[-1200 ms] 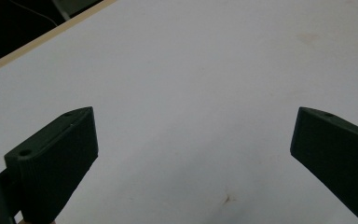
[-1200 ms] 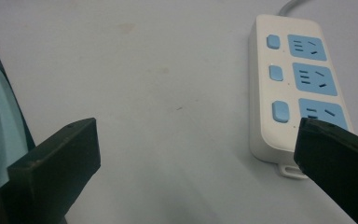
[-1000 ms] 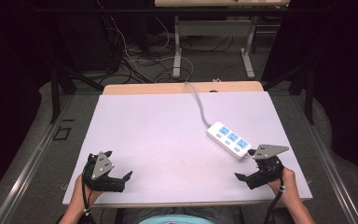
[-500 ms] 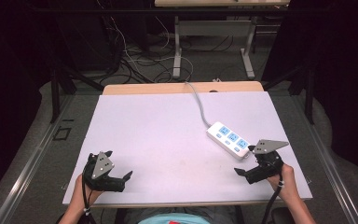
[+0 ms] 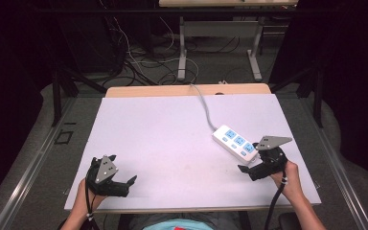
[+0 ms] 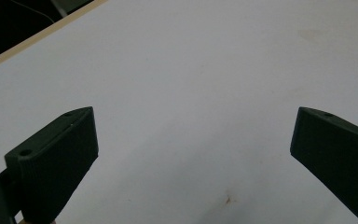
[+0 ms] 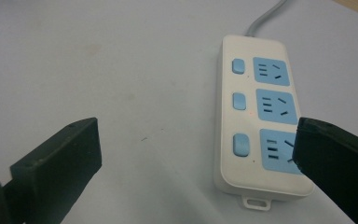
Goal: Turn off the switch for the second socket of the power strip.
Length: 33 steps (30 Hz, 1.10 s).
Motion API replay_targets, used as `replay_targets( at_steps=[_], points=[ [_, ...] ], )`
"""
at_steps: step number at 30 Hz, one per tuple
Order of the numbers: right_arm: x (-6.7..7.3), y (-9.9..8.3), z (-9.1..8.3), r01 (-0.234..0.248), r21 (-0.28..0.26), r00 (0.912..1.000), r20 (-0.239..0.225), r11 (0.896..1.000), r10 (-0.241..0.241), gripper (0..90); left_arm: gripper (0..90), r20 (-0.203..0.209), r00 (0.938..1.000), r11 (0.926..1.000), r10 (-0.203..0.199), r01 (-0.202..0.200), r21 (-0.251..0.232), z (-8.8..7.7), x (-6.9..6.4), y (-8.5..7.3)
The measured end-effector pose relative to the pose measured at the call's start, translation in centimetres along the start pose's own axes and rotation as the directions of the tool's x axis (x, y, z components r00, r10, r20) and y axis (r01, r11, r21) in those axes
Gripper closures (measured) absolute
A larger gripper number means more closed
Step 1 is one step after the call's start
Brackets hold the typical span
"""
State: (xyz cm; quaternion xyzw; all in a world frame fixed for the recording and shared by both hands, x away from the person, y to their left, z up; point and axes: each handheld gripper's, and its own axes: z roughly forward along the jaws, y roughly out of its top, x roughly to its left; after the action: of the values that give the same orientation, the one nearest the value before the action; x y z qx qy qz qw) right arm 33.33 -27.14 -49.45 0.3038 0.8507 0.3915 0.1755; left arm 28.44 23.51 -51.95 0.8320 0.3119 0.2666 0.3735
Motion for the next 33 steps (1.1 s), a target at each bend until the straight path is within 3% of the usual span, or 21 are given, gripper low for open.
replay_targets(
  at_steps=[19, 33],
  points=[
    [-0.8, 1.9, 1.0, 0.02, 0.017, 0.9998, 0.004, 1.0, -0.02, 1.3, 0.7, 0.009, 1.0, 1.0, 0.003, -0.003, -0.002, 0.1, 0.0, 0.0],
    [-1.8, 2.9, 1.8, 0.006, 0.019, 1.0, 0.0, 1.0, -0.006, 1.8, 0.7, 0.005, 0.9999, 0.9999, 0.013, -0.013, -0.003, 0.1, 0.0, 0.0]
  ],
)
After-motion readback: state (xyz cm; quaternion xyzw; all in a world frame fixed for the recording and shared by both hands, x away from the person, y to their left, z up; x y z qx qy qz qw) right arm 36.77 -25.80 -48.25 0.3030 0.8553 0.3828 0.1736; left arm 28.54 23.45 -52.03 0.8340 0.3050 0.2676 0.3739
